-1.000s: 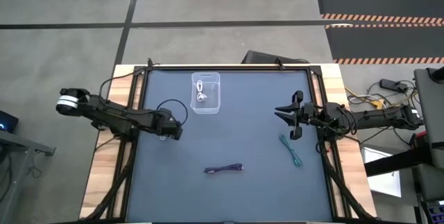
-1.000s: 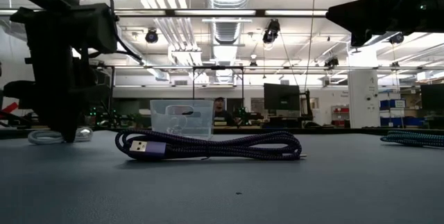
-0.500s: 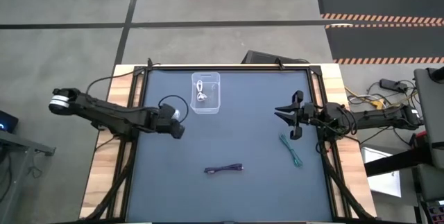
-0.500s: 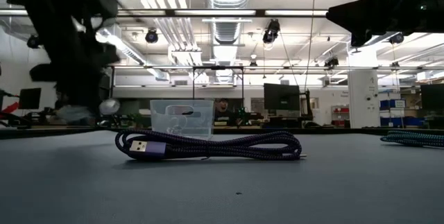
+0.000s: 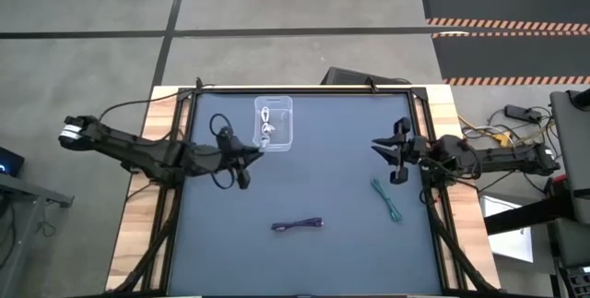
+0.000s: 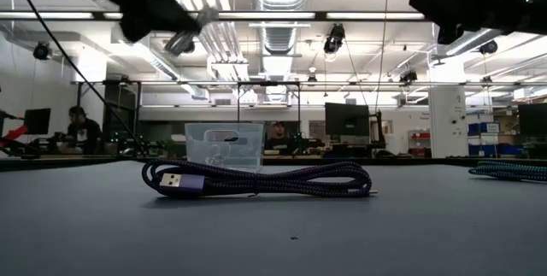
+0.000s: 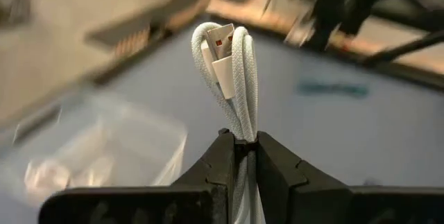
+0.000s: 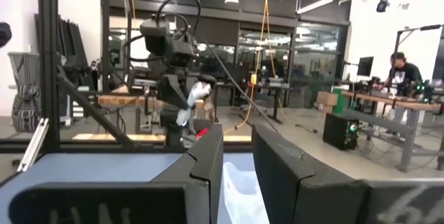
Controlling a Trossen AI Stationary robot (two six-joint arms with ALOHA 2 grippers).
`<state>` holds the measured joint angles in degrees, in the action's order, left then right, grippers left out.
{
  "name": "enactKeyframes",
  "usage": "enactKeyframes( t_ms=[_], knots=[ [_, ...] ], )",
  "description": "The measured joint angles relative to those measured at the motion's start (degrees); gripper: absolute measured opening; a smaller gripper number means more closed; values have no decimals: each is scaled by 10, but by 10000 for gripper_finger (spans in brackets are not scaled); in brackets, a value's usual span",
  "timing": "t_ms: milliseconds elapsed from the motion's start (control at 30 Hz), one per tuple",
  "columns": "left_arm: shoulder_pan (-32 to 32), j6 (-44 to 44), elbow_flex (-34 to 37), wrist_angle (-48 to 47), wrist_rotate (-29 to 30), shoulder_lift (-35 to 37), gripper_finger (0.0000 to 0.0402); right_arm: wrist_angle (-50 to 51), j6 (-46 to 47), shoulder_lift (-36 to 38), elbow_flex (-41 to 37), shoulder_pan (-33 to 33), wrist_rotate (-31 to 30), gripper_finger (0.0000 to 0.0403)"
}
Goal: Pick and place USB-C Cables
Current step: Put the white charger cable into the transparent bin
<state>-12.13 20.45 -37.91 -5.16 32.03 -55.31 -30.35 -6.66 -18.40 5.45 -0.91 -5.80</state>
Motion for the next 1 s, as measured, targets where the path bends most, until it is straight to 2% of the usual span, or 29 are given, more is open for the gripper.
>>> enactKeyframes(
  t_ms=[100, 200, 300, 367, 567, 667, 833, 1000],
  knots=[
    [-7, -60, 0, 61, -3, -2, 22, -5, 4, 1, 0, 0, 1, 68],
    [-9, -73, 0, 94, -15, -4, 22, -5, 17, 5, 0, 0, 8, 68],
    [-10, -71, 1, 120, -14, -14, 22, -5, 32, 3, 0, 0, 30, 68],
    [-3, -58, 1, 147, 6, -27, 23, -1, 44, 3, 0, 0, 33, 68],
    [31, -13, -23, 147, 24, -54, 24, -14, 40, 4, 0, 0, 33, 68],
    [49, 14, -46, 118, 23, -69, 24, -28, 15, 4, 3, 0, 33, 68],
    [85, 63, -106, 17, 20, -108, 25, -34, -35, 4, 24, 0, 32, 68],
    [132, 78, -153, -46, -22, -148, 26, -33, -55, 4, 35, 0, 32, 68]
  ],
)
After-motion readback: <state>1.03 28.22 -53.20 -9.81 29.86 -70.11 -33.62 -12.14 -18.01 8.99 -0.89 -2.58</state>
